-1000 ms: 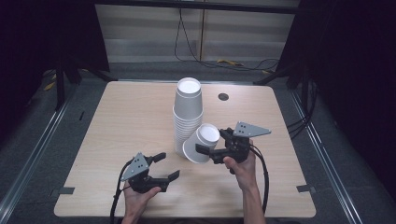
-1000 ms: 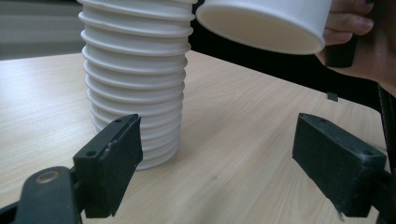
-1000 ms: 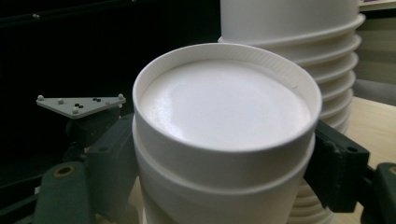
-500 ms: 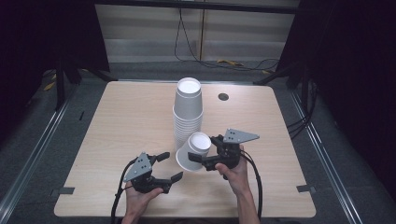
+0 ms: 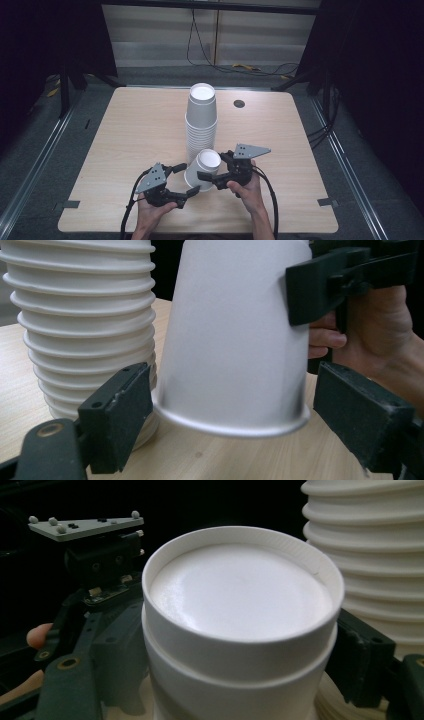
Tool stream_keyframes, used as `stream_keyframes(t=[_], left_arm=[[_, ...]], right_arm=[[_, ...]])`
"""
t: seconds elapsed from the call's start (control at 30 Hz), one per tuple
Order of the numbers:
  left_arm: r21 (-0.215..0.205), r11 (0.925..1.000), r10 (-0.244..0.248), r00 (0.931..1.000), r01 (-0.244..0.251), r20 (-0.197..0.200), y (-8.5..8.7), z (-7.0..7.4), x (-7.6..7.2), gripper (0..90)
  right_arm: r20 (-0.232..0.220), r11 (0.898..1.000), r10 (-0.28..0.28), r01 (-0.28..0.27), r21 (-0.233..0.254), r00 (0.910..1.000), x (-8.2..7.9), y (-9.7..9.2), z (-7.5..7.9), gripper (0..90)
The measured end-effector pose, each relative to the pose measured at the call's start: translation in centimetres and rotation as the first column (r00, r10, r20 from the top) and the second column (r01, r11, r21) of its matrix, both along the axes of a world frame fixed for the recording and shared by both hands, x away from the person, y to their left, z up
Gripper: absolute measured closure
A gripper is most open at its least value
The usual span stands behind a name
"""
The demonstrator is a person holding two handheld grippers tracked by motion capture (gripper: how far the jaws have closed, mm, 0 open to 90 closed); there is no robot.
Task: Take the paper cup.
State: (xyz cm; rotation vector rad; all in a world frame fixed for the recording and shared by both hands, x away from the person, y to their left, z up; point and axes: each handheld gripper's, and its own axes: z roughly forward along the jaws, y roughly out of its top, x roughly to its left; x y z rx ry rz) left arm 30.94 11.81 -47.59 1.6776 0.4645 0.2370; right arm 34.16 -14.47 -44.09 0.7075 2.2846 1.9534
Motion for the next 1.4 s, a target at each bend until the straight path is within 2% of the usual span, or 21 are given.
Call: stream_keyframes(t=[0.07,0.2,0.43,0.6,0.73,0.9,1.1,1.2,1.4], left_arm=[[0.011,0.9999,-0.001,1.0000,0.001,0.002,-0.2,-0.1,0.0,15.5],[0.004,0.9999,-0.012,0.9999,0.012,-0.002,-0.4,-0.2,0.0,14.8],[0.049,0.9987,-0.013,0.9999,0.012,0.008,-0.7,-0.3,0.1,9.9],[0.050,0.9987,-0.013,0.9999,0.013,-0.004,-1.0,-0.5,0.2,8.4],[0.067,0.9976,-0.018,0.9998,0.018,-0.002,-1.2,-0.7,0.4,7.4],[0.098,0.9948,-0.026,0.9996,0.027,-0.014,-1.6,-0.8,0.5,8.8],[0.096,0.9951,-0.024,0.9997,0.025,-0.007,-1.7,-0.8,0.6,10.4],[0.098,0.9948,-0.027,0.9996,0.027,0.001,-1.6,-0.7,0.6,12.4],[0.121,0.9922,-0.035,0.9992,0.033,0.016,-1.5,-0.7,0.4,14.4]], right_arm=[[-0.002,1.000,0.008,-0.008,0.001,1.0000,-0.1,0.1,-0.1,21.5],[-0.003,1.000,0.023,-0.023,0.005,0.9997,-0.2,0.3,-0.4,21.7],[-0.001,0.999,0.042,-0.042,0.015,0.9991,-0.3,0.9,-0.6,21.7],[-0.005,0.999,0.047,-0.046,0.014,0.9989,-0.4,1.2,-0.8,21.7],[-0.004,0.999,0.051,-0.051,0.017,0.9987,-0.4,1.5,-0.9,21.7],[-0.004,0.998,0.063,-0.063,0.018,0.9980,-0.5,1.9,-1.0,21.7],[-0.010,0.998,0.060,-0.060,0.009,0.9981,-0.3,1.9,-0.9,21.4],[-0.029,0.998,0.056,-0.056,0.024,0.9980,-0.3,1.7,-1.0,20.6],[-0.044,0.998,0.063,-0.062,0.022,0.9970,-0.3,1.7,-1.0,19.6]])
